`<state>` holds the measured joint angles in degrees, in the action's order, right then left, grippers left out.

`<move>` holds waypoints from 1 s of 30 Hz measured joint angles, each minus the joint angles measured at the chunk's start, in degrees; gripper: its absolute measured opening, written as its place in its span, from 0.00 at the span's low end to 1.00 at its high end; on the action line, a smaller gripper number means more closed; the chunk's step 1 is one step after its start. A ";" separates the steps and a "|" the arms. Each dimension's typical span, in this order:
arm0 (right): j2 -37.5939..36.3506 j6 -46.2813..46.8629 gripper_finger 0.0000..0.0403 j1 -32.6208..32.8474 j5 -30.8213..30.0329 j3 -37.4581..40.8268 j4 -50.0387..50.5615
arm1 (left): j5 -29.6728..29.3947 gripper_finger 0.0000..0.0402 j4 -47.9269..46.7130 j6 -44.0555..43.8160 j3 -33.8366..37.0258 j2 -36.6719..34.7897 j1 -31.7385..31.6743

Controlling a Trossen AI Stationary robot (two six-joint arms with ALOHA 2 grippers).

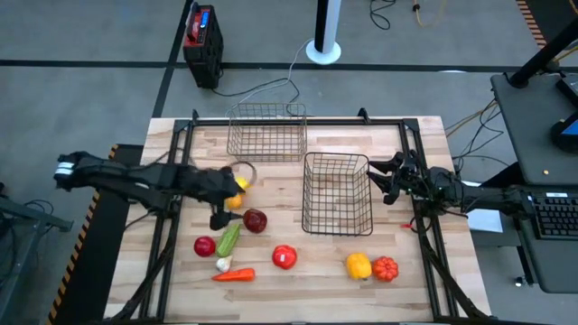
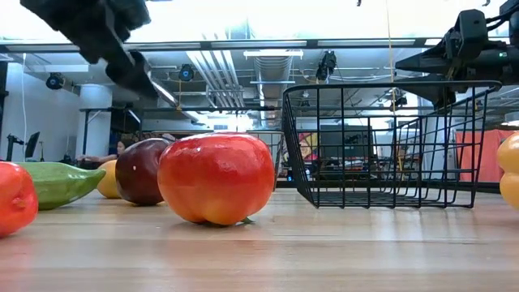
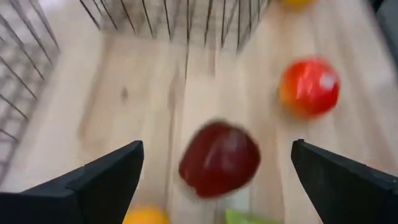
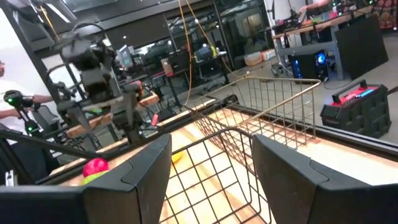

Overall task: Sort produce into baskets
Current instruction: Put the red apple into the silver wire basket

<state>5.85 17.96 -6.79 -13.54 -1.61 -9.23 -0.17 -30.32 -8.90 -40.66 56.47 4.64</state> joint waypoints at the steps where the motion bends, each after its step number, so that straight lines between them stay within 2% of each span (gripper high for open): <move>1: 0.00 0.00 0.53 0.00 0.00 0.00 0.00 | 0.75 0.97 -1.17 0.56 -0.96 2.26 0.45; 4: 0.00 0.01 0.53 0.00 0.00 0.00 0.00 | 4.09 0.97 -3.48 2.19 -3.44 7.72 1.72; 10: 0.00 0.02 0.53 0.02 0.02 0.00 0.00 | 4.21 0.97 -3.62 6.15 -7.41 12.14 2.87; 12: 0.00 0.02 0.53 0.01 0.01 0.00 -0.02 | 6.03 0.97 -3.82 6.20 -8.52 12.71 2.96; 16: 0.00 0.02 0.53 0.00 0.02 0.00 0.00 | 12.85 0.97 -4.70 11.99 -9.38 13.01 2.93; 26: -0.02 0.02 0.53 0.02 0.00 0.00 0.00 | 12.88 0.97 -4.02 14.17 -9.25 13.20 2.93; 30: -0.02 0.02 0.53 0.02 0.00 0.00 0.00 | 16.12 0.97 -4.02 19.07 -9.23 13.20 2.93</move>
<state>5.82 17.98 -6.77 -13.54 -1.61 -9.23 15.95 -34.35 10.17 -49.89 69.67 7.57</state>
